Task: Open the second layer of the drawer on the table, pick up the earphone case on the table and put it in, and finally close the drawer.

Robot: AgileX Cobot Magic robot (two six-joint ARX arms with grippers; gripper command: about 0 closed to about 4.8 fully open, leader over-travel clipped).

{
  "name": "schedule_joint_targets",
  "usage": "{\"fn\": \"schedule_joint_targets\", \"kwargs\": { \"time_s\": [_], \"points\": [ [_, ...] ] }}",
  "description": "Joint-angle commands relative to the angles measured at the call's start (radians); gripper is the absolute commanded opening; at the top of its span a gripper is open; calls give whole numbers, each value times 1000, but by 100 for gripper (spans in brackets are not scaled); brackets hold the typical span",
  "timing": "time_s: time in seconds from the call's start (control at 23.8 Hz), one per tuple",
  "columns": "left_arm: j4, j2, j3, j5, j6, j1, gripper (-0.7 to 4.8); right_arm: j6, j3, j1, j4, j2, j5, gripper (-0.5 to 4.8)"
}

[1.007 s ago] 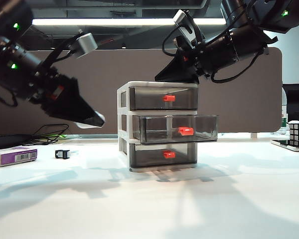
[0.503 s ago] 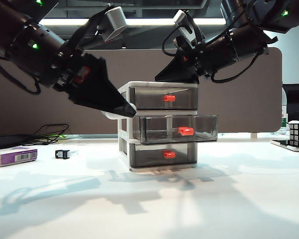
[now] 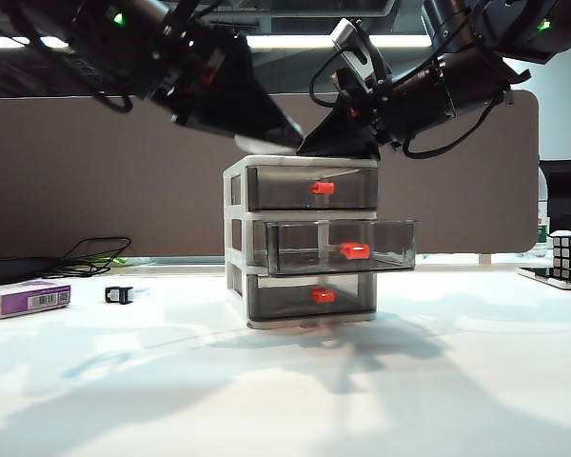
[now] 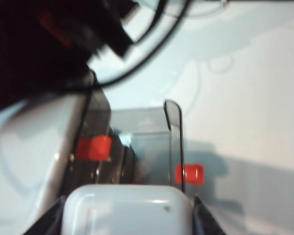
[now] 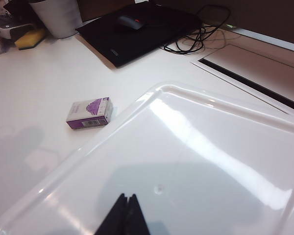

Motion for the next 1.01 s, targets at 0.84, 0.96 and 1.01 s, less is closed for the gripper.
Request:
{"fn": "schedule_joint_targets", "kwargs": {
  "time_s": [0.84,0.96,1.01],
  "points": [
    [185,89,10,-4,-22,-15,120,19,-17,5,-99,19,-16,-5],
    [195,89,10,-21,-22,-15,120,19,-17,5,-99,19,-18,-5],
    [198,89,10,-23,-22,-15,120,19,-17,5,-99,19,-18,-5]
  ]
}}
